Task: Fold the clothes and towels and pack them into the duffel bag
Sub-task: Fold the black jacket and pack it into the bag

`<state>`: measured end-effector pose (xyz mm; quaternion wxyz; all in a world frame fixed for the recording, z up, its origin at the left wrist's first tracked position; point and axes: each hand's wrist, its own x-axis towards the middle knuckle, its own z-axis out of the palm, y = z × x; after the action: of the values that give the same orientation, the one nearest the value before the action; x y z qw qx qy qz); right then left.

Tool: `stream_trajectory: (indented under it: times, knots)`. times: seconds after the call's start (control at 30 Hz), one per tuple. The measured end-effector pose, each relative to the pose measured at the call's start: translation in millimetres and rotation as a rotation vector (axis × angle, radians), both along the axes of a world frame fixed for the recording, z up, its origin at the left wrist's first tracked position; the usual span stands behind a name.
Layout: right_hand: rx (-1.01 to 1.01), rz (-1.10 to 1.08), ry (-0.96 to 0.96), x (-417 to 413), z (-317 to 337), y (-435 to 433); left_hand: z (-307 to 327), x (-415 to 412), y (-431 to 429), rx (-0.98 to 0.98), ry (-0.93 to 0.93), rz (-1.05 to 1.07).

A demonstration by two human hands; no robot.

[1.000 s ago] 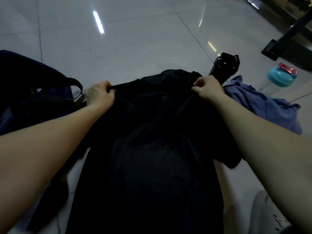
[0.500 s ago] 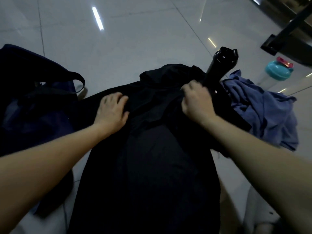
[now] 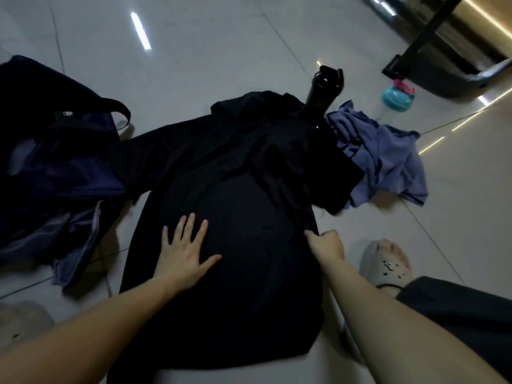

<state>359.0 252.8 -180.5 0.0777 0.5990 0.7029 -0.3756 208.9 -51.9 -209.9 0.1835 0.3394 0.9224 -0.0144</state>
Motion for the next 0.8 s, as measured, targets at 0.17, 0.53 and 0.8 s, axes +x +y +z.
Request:
stream_trajectory:
  times: [0.17, 0.53, 0.8]
  knots:
    - [-0.297, -0.015, 0.077, 12, 13, 0, 17, 6, -15, -0.096, -0.077, -0.030]
    - [-0.819, 0.163, -0.240, 81, 43, -11, 22, 14, -12, -0.154, -0.078, -0.025]
    - [-0.861, 0.008, -0.042, 109, 62, -20, 29, 12, -6, -0.182, -0.122, -0.017]
